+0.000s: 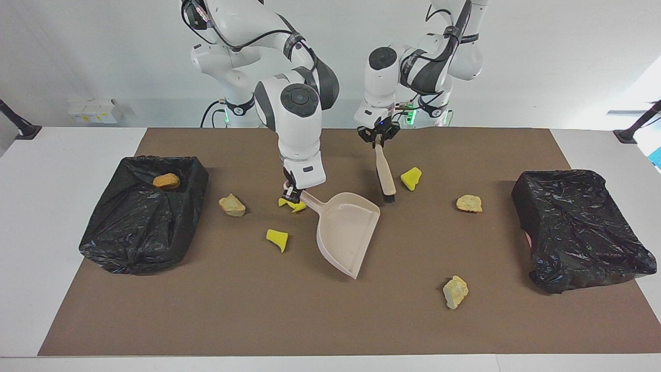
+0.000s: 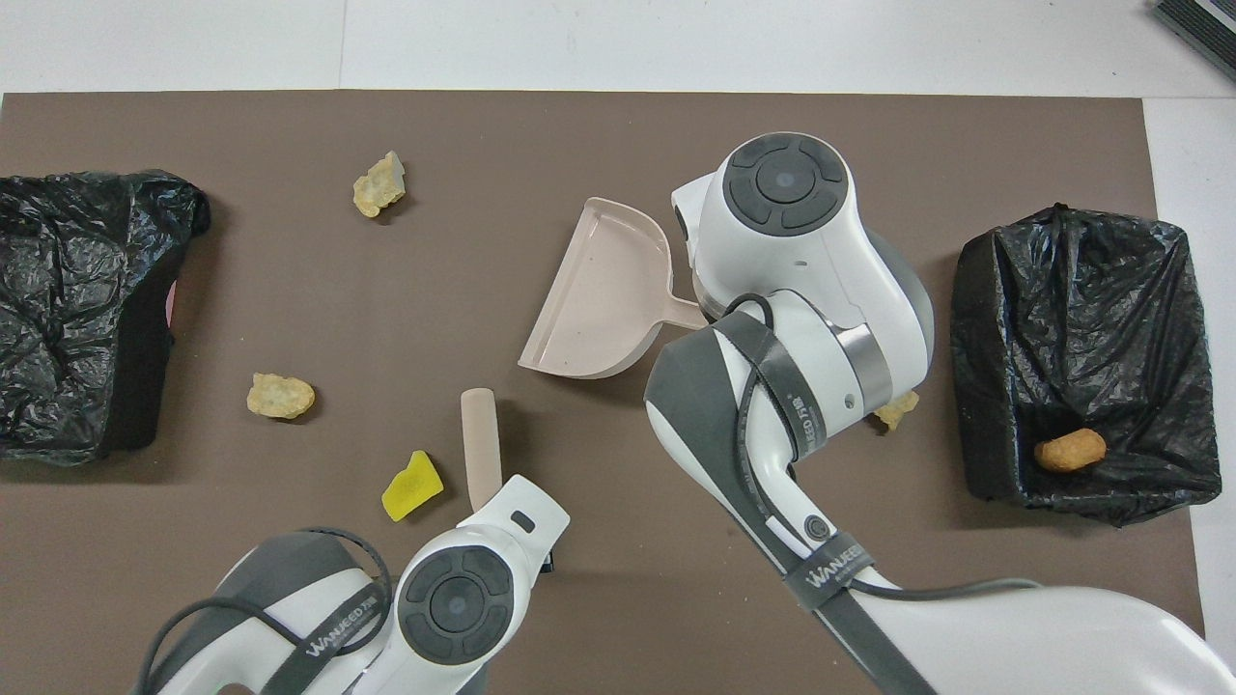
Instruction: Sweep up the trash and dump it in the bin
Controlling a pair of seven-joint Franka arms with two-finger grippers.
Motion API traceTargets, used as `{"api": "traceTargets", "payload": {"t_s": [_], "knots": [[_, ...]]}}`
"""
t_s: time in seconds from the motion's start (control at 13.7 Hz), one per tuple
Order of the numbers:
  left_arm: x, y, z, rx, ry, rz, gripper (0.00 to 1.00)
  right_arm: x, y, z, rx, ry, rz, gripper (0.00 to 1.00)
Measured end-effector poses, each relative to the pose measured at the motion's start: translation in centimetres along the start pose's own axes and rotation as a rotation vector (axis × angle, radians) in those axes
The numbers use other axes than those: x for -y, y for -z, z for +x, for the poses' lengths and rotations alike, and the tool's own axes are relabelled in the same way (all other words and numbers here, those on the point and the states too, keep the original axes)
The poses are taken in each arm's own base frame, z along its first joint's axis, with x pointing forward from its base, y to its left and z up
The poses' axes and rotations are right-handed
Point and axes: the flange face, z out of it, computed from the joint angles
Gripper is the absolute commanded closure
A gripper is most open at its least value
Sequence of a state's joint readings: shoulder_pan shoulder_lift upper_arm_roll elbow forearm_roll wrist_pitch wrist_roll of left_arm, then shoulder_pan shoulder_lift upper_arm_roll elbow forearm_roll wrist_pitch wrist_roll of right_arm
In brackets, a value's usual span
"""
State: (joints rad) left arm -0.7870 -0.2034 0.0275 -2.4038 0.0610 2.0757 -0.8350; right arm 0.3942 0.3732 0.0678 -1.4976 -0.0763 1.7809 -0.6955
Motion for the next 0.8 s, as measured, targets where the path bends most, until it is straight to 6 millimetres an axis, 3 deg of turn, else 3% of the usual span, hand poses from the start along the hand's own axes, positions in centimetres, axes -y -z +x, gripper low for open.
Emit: {"api": "traceTargets", "payload": {"t_s": [0.44, 0.8], "knots": [[7.6, 1.7, 2.8, 0.034, 0.124, 0.114, 1.0, 0.7, -1.3, -1.3, 0.028, 0.077, 0.024, 1.0], [15.6, 0.2, 6.8, 0.05, 0.29, 0.172, 1.0, 2.6, -4.3, -2.7, -0.005, 0.1, -0.009, 1.0]]}}
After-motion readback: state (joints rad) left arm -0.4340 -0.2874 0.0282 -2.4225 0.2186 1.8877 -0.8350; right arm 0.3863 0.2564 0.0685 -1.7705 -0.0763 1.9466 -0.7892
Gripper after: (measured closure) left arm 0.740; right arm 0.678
